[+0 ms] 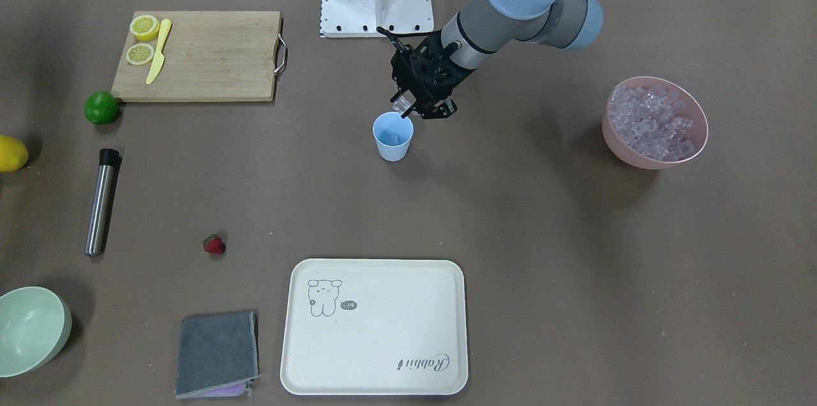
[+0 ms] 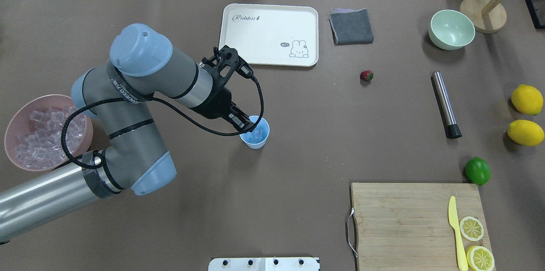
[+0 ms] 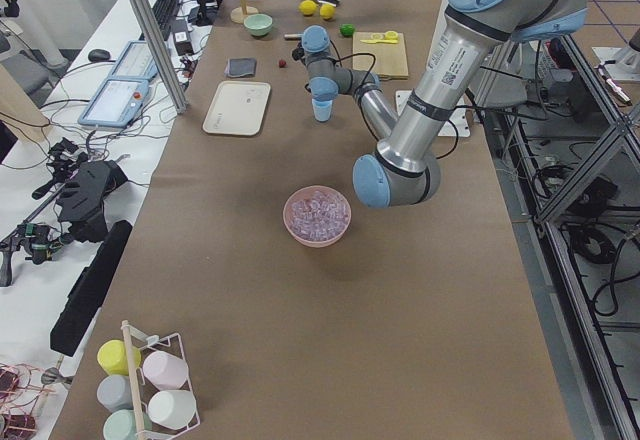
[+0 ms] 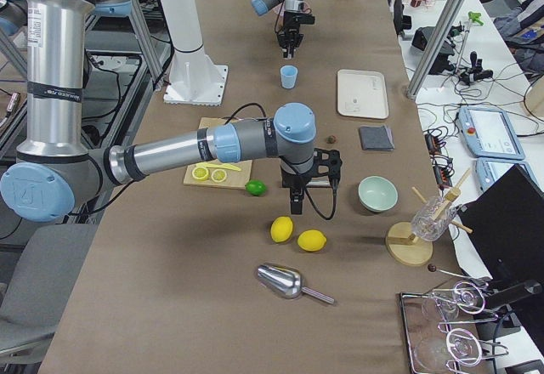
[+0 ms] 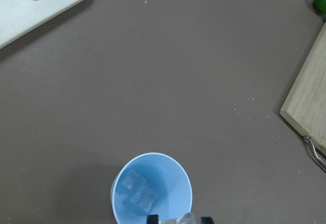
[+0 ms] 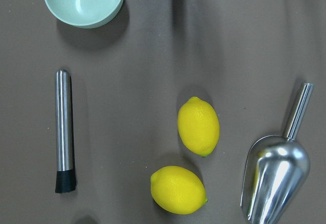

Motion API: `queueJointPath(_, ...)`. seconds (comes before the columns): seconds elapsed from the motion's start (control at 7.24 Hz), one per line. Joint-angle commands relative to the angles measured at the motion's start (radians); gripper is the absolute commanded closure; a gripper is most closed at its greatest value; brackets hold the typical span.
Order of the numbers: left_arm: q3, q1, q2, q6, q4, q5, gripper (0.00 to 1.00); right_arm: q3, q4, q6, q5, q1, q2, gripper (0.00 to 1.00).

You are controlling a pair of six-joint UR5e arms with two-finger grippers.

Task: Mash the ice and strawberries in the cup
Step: 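Carry the ice cube with the left gripper over the light-blue cup, then lower the left gripper into the cup and open it to drop the cube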

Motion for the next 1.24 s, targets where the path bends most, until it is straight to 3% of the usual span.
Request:
queueJointPath(0.0,0.072,0.004,-0.027,-0.004,-0.039,0.04,1.0,0.0,-0.001,0.0,0.0,0.0,-0.003,0.0)
queueJointPath(0.14,0.11,0.006,-0.034,-0.004,-0.071,0.04,1.0,0.0,0.0,0.0,0.0,0.0,-0.005,0.0)
queueJointPath(0.69,0.097,0.033,-0.033,-0.034,-0.075,0.039,1.0,-0.001,0.0,0.0,0.0,0.0,0.008,0.0)
queueJointPath(0.83,0.094,0.033,-0.027,-0.036,-0.075,0.039,0.67,-0.001,0.0,0.0,0.0,0.0,0.008,0.0)
queueJointPath(0.97,0.094,0.033,-0.025,-0.03,-0.075,0.039,0.07,0.0,0.0,0.0,0.0,0.0,0.008,0.0)
queueJointPath(1.11,0.092,0.033,-0.025,-0.03,-0.075,0.039,0.04,0.002,0.0,0.0,0.0,0.0,0.006,0.0)
